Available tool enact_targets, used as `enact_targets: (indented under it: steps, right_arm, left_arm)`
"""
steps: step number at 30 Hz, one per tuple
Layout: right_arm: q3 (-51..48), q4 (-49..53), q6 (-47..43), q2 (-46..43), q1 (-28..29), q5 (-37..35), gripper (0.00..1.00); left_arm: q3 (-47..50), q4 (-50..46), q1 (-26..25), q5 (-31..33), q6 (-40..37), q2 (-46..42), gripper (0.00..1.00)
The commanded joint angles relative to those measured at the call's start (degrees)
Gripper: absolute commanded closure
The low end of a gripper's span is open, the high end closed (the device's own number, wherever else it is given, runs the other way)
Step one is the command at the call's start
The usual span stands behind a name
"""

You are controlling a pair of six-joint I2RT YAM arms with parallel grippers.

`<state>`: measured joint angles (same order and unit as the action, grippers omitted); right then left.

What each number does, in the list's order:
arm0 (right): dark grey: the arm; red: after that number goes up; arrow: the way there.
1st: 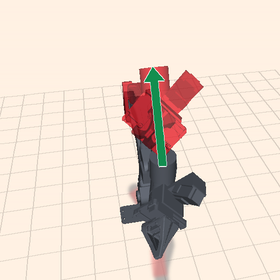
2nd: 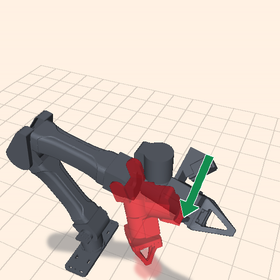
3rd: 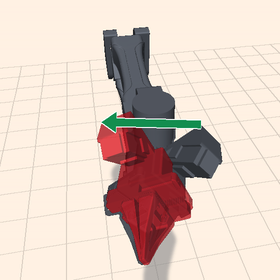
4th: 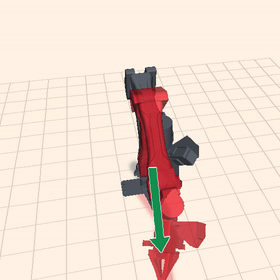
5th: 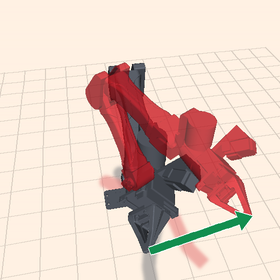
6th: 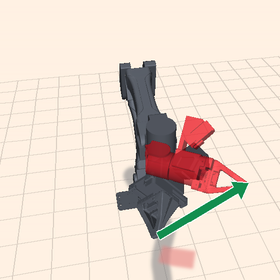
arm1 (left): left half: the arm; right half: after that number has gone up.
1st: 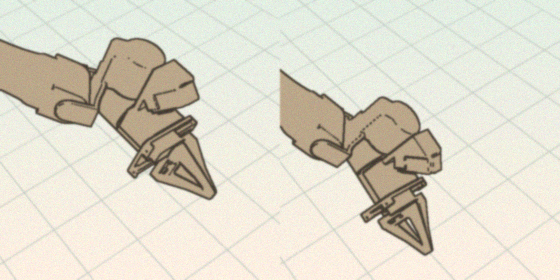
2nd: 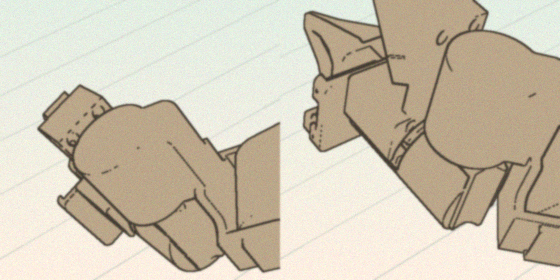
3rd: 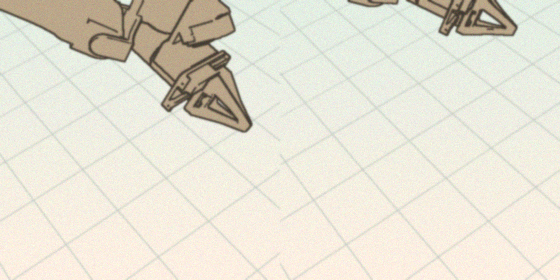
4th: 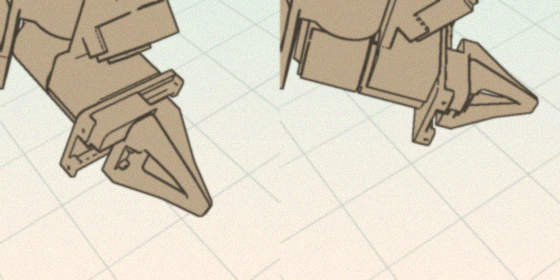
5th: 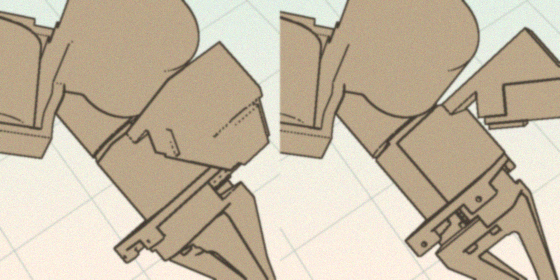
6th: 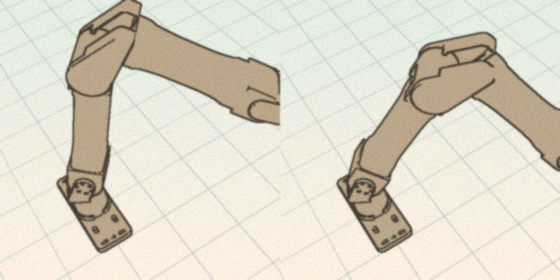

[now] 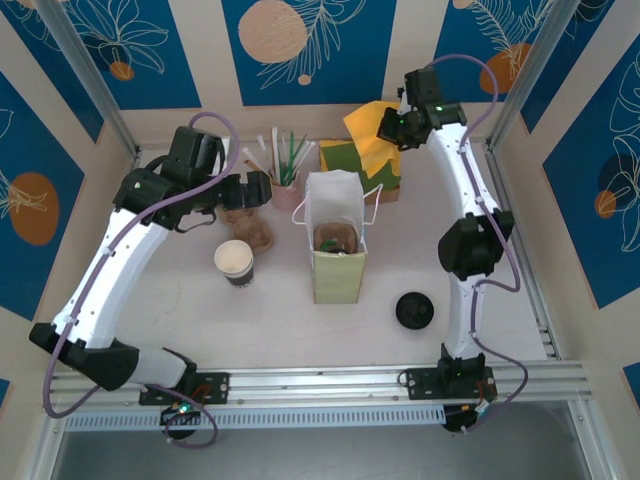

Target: Pack the takeout coffee

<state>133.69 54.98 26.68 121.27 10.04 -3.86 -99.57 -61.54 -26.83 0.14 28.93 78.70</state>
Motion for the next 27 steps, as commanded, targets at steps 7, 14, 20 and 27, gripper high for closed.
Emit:
enact_targets:
  steps: [7, 14, 20, 27]
  right_arm:
    - [-7.82, -1.99, 5.69, -14.16, -1.43, 10.04, 1.00]
    - [-11.36, -1.97, 9.36, -21.60, -0.93, 14.56, 1.00]
    - [-13.60, -3.34, 14.40, -26.85, 0.51, 20.38, 1.00]
    - [-18.22, -6.86, 19.28, -32.66, 4.05, 21.72, 1.00]
  left_arm:
    - [3.93, 6.30, 0.05, -6.01, 4.00, -2.58, 0.00]
    - [5.15, 7.96, -0.37, -7.18, 4.08, -2.48, 0.00]
    - [5.72, 8.41, -0.56, -7.35, 4.03, -2.78, 0.00]
    - [6.25, 6.38, -0.55, -6.23, 3.87, -4.43, 0.00]
